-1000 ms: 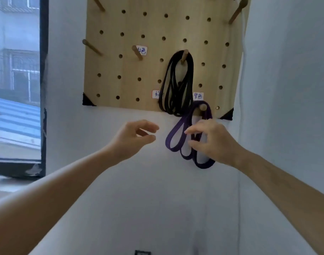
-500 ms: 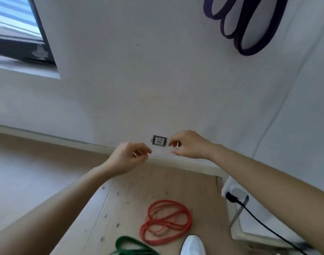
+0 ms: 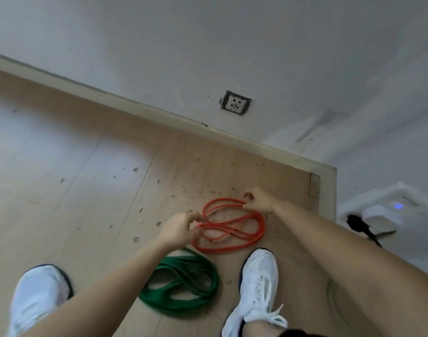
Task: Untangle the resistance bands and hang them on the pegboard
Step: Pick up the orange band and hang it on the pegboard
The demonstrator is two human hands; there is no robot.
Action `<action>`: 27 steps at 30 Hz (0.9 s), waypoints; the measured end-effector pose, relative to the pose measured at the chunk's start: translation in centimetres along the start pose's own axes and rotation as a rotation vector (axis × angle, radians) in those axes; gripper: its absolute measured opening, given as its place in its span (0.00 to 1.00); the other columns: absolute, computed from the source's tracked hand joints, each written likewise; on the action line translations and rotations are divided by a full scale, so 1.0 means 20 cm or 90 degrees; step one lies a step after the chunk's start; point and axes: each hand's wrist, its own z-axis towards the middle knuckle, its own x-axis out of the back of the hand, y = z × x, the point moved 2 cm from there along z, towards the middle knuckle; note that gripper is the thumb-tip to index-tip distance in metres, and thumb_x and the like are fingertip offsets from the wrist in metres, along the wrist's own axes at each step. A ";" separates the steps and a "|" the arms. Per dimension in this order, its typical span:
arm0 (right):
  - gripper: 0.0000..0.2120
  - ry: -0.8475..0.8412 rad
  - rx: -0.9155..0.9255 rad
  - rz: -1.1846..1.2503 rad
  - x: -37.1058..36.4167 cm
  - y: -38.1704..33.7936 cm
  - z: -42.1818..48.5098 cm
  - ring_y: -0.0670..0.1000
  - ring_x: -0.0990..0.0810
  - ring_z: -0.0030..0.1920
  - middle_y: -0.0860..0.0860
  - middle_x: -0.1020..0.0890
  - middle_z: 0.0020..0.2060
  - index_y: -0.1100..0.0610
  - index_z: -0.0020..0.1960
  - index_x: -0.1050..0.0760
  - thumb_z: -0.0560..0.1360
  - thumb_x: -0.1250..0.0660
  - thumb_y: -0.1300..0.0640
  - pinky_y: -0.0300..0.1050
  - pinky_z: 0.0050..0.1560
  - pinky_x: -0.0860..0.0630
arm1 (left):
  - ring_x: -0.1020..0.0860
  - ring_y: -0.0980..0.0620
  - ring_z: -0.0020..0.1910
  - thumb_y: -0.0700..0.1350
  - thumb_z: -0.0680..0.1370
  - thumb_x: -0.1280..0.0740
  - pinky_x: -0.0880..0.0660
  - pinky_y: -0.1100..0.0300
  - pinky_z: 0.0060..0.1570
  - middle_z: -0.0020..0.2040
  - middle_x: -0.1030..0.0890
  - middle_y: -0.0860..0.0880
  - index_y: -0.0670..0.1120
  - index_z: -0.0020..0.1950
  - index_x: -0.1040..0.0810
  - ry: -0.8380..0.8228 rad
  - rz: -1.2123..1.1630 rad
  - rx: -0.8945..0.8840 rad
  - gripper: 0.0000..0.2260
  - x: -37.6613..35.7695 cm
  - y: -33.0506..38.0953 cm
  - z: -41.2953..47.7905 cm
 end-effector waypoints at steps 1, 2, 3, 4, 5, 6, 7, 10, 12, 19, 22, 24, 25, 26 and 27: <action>0.27 0.002 -0.033 0.018 -0.09 0.06 0.03 0.59 0.21 0.63 0.59 0.20 0.63 0.60 0.70 0.26 0.74 0.24 0.53 0.46 0.62 0.27 | 0.21 0.51 0.58 0.52 0.78 0.30 0.25 0.55 0.56 0.61 0.19 0.53 0.54 0.64 0.20 -0.025 0.017 0.012 0.15 -0.05 -0.05 -0.01; 0.32 0.016 -0.066 0.034 -0.16 0.11 0.04 0.60 0.24 0.67 0.60 0.22 0.67 0.61 0.72 0.29 0.73 0.23 0.54 0.46 0.65 0.29 | 0.21 0.50 0.58 0.55 0.77 0.30 0.25 0.55 0.56 0.61 0.20 0.52 0.55 0.64 0.20 -0.052 0.037 0.017 0.16 -0.08 -0.10 -0.02; 0.35 0.045 -0.093 0.064 -0.24 0.15 0.04 0.61 0.26 0.70 0.61 0.25 0.69 0.62 0.74 0.32 0.72 0.22 0.55 0.46 0.67 0.32 | 0.21 0.49 0.58 0.58 0.76 0.29 0.25 0.55 0.57 0.61 0.20 0.50 0.54 0.64 0.20 -0.075 0.054 0.020 0.18 -0.12 -0.15 -0.04; 0.36 0.080 -0.129 0.088 -0.30 0.17 0.03 0.61 0.28 0.70 0.62 0.26 0.70 0.62 0.74 0.32 0.71 0.22 0.56 0.47 0.68 0.32 | 0.21 0.48 0.57 0.59 0.75 0.29 0.25 0.55 0.57 0.60 0.20 0.50 0.54 0.64 0.20 -0.092 0.063 0.023 0.20 -0.14 -0.20 -0.07; 0.35 0.120 -0.167 0.125 -0.36 0.21 0.03 0.62 0.27 0.69 0.63 0.25 0.68 0.62 0.72 0.31 0.70 0.22 0.56 0.48 0.67 0.31 | 0.21 0.48 0.57 0.60 0.74 0.28 0.25 0.55 0.58 0.59 0.21 0.49 0.54 0.64 0.20 -0.099 0.064 0.026 0.20 -0.15 -0.24 -0.09; 0.32 0.154 -0.213 0.163 -0.41 0.22 0.01 0.63 0.25 0.67 0.64 0.23 0.66 0.62 0.70 0.30 0.70 0.22 0.57 0.50 0.66 0.29 | 0.21 0.48 0.57 0.60 0.74 0.28 0.25 0.55 0.58 0.59 0.20 0.49 0.53 0.64 0.20 -0.098 0.063 0.029 0.20 -0.16 -0.26 -0.11; 0.28 0.189 -0.249 0.198 -0.46 0.24 0.01 0.64 0.23 0.63 0.64 0.21 0.63 0.63 0.67 0.27 0.70 0.23 0.59 0.52 0.63 0.26 | 0.21 0.48 0.57 0.59 0.74 0.28 0.25 0.54 0.58 0.59 0.20 0.49 0.53 0.64 0.20 -0.093 0.062 0.029 0.20 -0.17 -0.29 -0.13; 0.19 0.233 -0.314 0.276 -0.58 0.33 0.05 0.63 0.17 0.55 0.62 0.16 0.54 0.63 0.57 0.23 0.68 0.27 0.58 0.56 0.56 0.20 | 0.21 0.48 0.57 0.56 0.76 0.28 0.25 0.54 0.58 0.58 0.19 0.49 0.51 0.64 0.20 -0.084 0.053 0.036 0.18 -0.19 -0.30 -0.13; 0.16 0.229 -0.298 0.358 -0.58 0.32 0.05 0.58 0.16 0.52 0.57 0.15 0.51 0.63 0.54 0.21 0.68 0.27 0.58 0.55 0.55 0.19 | 0.19 0.50 0.56 0.53 0.77 0.28 0.24 0.56 0.58 0.58 0.17 0.49 0.51 0.64 0.20 -0.083 0.007 0.061 0.16 -0.18 -0.29 -0.12; 0.07 0.136 -0.037 0.339 -0.15 -0.02 -0.03 0.48 0.23 0.37 0.55 0.19 0.41 0.58 0.47 0.19 0.73 0.28 0.68 0.41 0.43 0.28 | 0.21 0.53 0.56 0.48 0.78 0.29 0.22 0.54 0.58 0.59 0.18 0.53 0.50 0.67 0.22 0.067 -0.119 0.035 0.17 0.02 -0.13 -0.05; 0.09 0.090 0.097 0.298 0.01 -0.22 -0.09 0.48 0.23 0.39 0.55 0.19 0.41 0.62 0.50 0.19 0.71 0.25 0.68 0.36 0.39 0.27 | 0.26 0.51 0.65 0.52 0.75 0.26 0.26 0.51 0.64 0.68 0.24 0.50 0.50 0.74 0.28 0.162 -0.122 -0.022 0.28 0.15 -0.03 -0.01; 0.09 0.067 0.178 0.241 0.10 -0.35 -0.16 0.48 0.22 0.39 0.54 0.18 0.40 0.63 0.49 0.18 0.70 0.23 0.67 0.33 0.39 0.28 | 0.33 0.49 0.70 0.55 0.72 0.23 0.31 0.52 0.67 0.72 0.30 0.48 0.51 0.77 0.33 0.201 -0.066 -0.062 0.36 0.24 0.02 0.00; 0.08 0.059 0.212 0.221 0.14 -0.42 -0.20 0.47 0.22 0.38 0.53 0.18 0.39 0.63 0.48 0.17 0.69 0.23 0.67 0.32 0.39 0.28 | 0.35 0.48 0.71 0.56 0.71 0.22 0.33 0.52 0.68 0.73 0.31 0.48 0.52 0.78 0.34 0.199 -0.036 -0.077 0.39 0.28 0.05 -0.01; 0.08 0.055 0.239 0.205 0.18 -0.48 -0.23 0.45 0.22 0.36 0.51 0.17 0.37 0.62 0.48 0.17 0.69 0.23 0.66 0.33 0.39 0.27 | 0.35 0.48 0.71 0.57 0.70 0.22 0.33 0.51 0.68 0.73 0.30 0.49 0.53 0.77 0.33 0.180 -0.013 -0.085 0.39 0.31 0.08 -0.01; 0.08 0.052 0.262 0.189 0.21 -0.54 -0.28 0.44 0.22 0.35 0.50 0.17 0.37 0.60 0.47 0.17 0.69 0.23 0.65 0.34 0.39 0.26 | 0.34 0.49 0.70 0.58 0.70 0.22 0.32 0.50 0.68 0.72 0.28 0.51 0.53 0.76 0.31 0.153 0.004 -0.093 0.37 0.34 0.10 -0.02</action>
